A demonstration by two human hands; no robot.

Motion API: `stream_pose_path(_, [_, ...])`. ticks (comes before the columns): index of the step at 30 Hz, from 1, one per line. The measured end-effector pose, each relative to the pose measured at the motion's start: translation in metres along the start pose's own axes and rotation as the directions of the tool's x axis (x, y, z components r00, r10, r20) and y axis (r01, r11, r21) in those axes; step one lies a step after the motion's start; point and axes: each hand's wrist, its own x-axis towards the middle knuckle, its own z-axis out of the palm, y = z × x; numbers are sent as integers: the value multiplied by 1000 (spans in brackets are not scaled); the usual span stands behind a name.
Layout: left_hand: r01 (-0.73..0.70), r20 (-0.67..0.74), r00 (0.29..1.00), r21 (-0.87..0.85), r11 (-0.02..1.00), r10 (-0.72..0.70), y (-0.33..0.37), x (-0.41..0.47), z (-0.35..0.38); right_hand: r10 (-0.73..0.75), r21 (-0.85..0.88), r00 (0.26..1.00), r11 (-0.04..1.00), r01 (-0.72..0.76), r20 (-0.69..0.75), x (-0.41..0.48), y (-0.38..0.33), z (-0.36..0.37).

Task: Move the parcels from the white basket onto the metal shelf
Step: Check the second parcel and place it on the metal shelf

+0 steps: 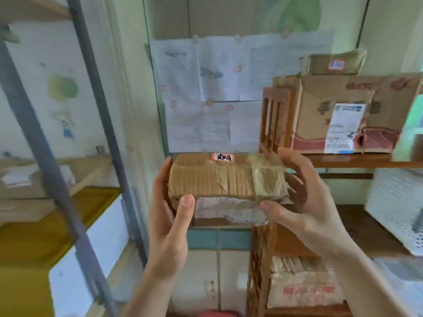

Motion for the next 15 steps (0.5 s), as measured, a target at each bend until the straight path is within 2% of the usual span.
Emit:
stream_pose_path(2, [-37, 23, 999, -20, 999, 37, 6, 7, -38, 16, 51, 1000, 999, -17, 10, 6, -5, 41])
stream_pose_path(4, [-40, 54, 998, -14, 999, 41, 10, 14, -67, 17, 17, 999, 1000, -17, 28, 9, -11, 76])
stream_pose_path(8, [1, 136, 991, -37, 999, 4, 11, 32, -131, -56, -7, 996, 998, 56, -66, 17, -20, 144])
stream_pose_path(11, [56, 222, 974, -54, 997, -42, 12, 42, -165, -67, 6, 990, 998, 69, -122, 22, -23, 179])
stream_pose_path(15, [71, 221, 974, -71, 995, -53, 18, 53, -193, -63, -12, 991, 998, 62, -119, 24, -30, 209])
